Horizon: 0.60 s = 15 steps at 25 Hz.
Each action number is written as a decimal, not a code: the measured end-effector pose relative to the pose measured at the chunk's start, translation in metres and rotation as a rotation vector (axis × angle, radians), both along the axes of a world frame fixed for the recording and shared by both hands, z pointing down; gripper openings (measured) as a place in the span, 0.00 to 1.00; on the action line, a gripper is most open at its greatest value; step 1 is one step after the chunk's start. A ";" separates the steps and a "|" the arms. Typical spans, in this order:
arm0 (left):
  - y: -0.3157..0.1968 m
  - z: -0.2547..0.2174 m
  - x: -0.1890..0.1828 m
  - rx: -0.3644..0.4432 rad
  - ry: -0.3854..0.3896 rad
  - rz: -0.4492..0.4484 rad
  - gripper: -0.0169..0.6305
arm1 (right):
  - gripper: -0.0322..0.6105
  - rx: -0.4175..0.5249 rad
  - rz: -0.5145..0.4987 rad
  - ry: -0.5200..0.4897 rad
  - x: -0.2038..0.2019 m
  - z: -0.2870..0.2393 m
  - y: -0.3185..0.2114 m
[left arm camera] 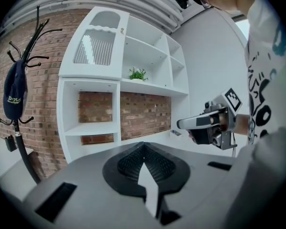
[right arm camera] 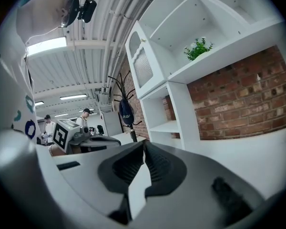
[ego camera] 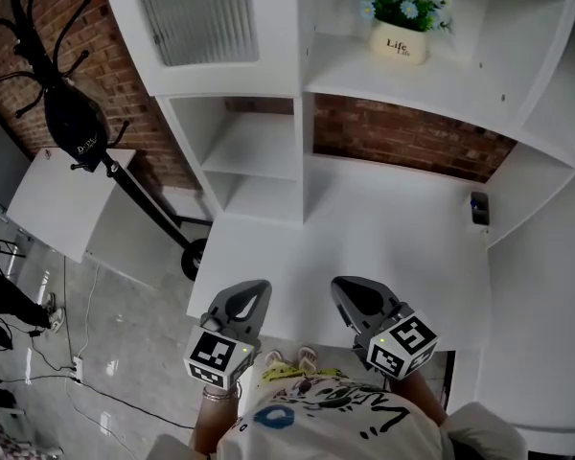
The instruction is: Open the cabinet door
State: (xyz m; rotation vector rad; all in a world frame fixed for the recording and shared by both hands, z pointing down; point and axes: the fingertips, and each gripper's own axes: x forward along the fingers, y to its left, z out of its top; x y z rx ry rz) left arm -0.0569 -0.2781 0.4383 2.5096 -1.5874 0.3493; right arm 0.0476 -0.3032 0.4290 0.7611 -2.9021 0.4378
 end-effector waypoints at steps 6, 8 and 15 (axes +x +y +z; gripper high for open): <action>-0.003 -0.001 -0.020 -0.004 -0.013 -0.036 0.05 | 0.10 0.007 0.006 -0.004 -0.008 -0.002 -0.013; -0.007 0.002 -0.027 -0.010 -0.024 -0.035 0.05 | 0.10 0.017 0.013 -0.006 -0.010 -0.004 -0.018; -0.048 -0.020 -0.040 0.065 -0.047 0.013 0.05 | 0.10 0.083 0.057 -0.005 -0.015 -0.023 -0.051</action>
